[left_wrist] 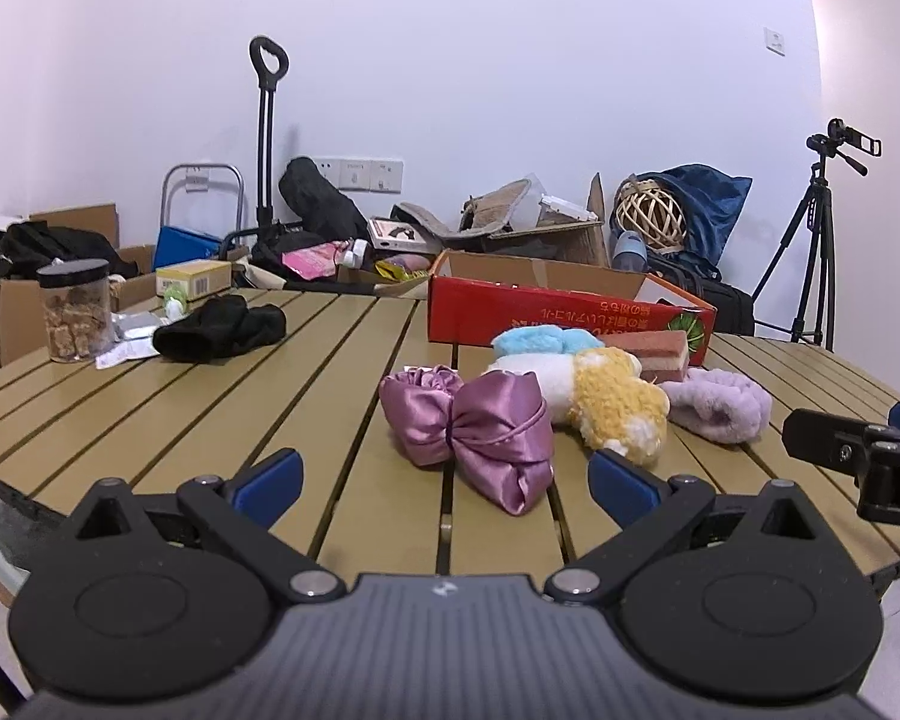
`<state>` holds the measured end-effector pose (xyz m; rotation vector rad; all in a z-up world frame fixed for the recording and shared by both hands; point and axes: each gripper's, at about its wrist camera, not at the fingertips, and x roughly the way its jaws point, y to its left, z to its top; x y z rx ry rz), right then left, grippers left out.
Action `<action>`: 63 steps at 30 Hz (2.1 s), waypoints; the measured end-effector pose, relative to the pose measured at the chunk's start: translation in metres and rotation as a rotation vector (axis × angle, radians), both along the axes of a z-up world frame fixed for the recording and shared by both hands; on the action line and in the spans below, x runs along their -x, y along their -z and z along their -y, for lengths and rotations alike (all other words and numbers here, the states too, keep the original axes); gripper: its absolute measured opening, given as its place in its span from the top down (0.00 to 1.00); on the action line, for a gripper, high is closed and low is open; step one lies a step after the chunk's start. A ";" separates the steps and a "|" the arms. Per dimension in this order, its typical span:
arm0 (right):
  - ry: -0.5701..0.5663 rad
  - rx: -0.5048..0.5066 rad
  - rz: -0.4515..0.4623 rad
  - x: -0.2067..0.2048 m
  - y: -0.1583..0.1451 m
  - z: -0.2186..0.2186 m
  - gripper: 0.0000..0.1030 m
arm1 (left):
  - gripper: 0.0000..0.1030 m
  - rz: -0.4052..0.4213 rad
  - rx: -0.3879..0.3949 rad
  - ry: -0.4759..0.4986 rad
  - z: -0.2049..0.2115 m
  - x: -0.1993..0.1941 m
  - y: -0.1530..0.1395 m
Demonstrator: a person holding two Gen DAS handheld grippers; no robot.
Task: Collect trash
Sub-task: 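Raise both open tools from the bin back up to the table, then reach the left tool to the pink satin bow while the right tool approaches the plush toy, then close the left tool on the pink satin bow while the right tool grasps the yellow-white plush toy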
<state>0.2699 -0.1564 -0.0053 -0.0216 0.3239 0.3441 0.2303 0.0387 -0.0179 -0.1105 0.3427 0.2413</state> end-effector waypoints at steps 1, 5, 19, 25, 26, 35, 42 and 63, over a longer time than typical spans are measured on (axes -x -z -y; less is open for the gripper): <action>0.002 0.000 0.001 -0.003 0.000 -0.001 0.00 | 0.00 -0.005 0.006 0.004 -0.002 -0.004 0.000; 0.010 -0.006 -0.006 -0.017 0.001 0.000 0.00 | 0.00 -0.026 0.034 0.020 -0.008 -0.020 -0.002; 0.034 -0.028 -0.026 -0.057 0.007 -0.004 0.00 | 0.00 -0.119 0.076 0.028 -0.012 -0.069 0.004; 0.034 -0.025 -0.014 -0.072 0.009 -0.008 0.00 | 0.00 -0.140 0.093 0.007 -0.013 -0.088 0.003; 0.035 -0.025 -0.015 -0.074 0.009 -0.008 0.00 | 0.00 -0.143 0.096 0.002 -0.013 -0.091 0.004; 0.032 -0.030 -0.014 -0.093 0.009 -0.014 0.00 | 0.00 -0.177 0.104 -0.045 -0.015 -0.115 0.008; 0.042 -0.062 -0.048 -0.097 0.018 -0.016 0.00 | 0.00 -0.209 0.108 -0.071 -0.020 -0.122 0.017; 0.040 -0.091 -0.083 -0.092 0.033 -0.030 0.00 | 0.42 -0.180 0.070 -0.037 -0.024 -0.115 0.021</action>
